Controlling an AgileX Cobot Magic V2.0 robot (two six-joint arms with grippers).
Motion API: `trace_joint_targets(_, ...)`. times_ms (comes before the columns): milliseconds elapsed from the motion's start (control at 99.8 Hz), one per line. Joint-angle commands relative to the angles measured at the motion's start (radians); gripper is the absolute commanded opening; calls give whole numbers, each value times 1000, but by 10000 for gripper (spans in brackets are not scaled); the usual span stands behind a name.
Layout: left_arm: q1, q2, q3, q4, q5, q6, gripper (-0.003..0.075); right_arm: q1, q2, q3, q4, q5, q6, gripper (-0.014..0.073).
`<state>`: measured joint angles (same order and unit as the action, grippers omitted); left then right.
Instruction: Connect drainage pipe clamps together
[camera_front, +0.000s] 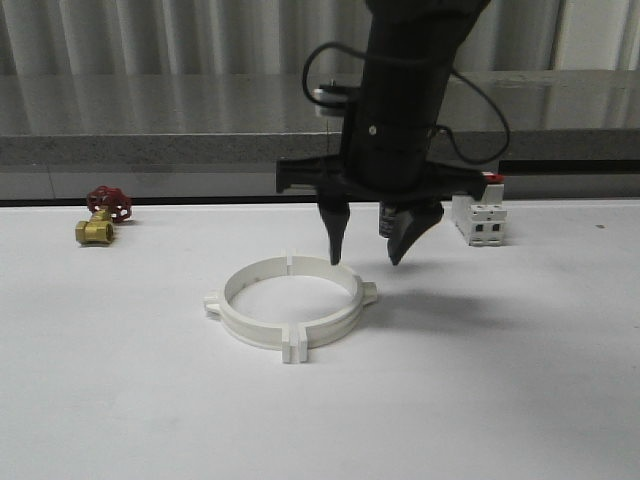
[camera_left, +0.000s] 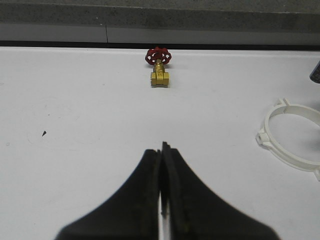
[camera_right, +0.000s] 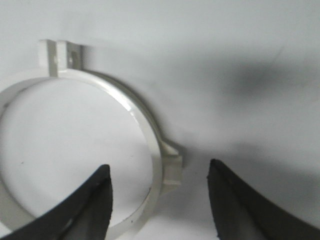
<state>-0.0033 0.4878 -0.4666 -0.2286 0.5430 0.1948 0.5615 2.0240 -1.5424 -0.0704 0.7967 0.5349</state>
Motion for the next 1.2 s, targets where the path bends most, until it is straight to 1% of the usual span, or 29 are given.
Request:
trace_joint_targets(0,-10,2,-26,-19,-64,3,-21,-22,-108,-25,-14,13,-51,437)
trace_joint_targets(70,-10,2,-26,-19,-64,3,-21,-42,-146,-24,-14,33,-87,437)
trace_joint_targets(250,-10,2,-26,-19,-64,3,-21,-106,-264,-22,-18,25,-173,437)
trace_joint_targets(461,-10,2,-26,-19,-64,3,-21,-233,-415,31,-19,25,-257,437)
trace_joint_targets(571,-10,2,-26,-19,-64,3,-21,-326,-511,120,-19,18,-282,437)
trace_joint_targets(701,-10,2,-26,-19,-64,3,-21,-435,-635,258,-19,-27,-309,437)
trace_joint_targets(841,-10,2,-26,-19,-64,3,-21,-514,-780,412,-19,-54,-334,437)
trace_joint_targets(922,-10,2,-26,-19,-64,3,-21,-534,-872,495,-19,-55,-339,437)
trace_joint_targets(1192,-10,2,-26,-19,-64,3,-21,-535,-1180,745,-24,-81,-339,435)
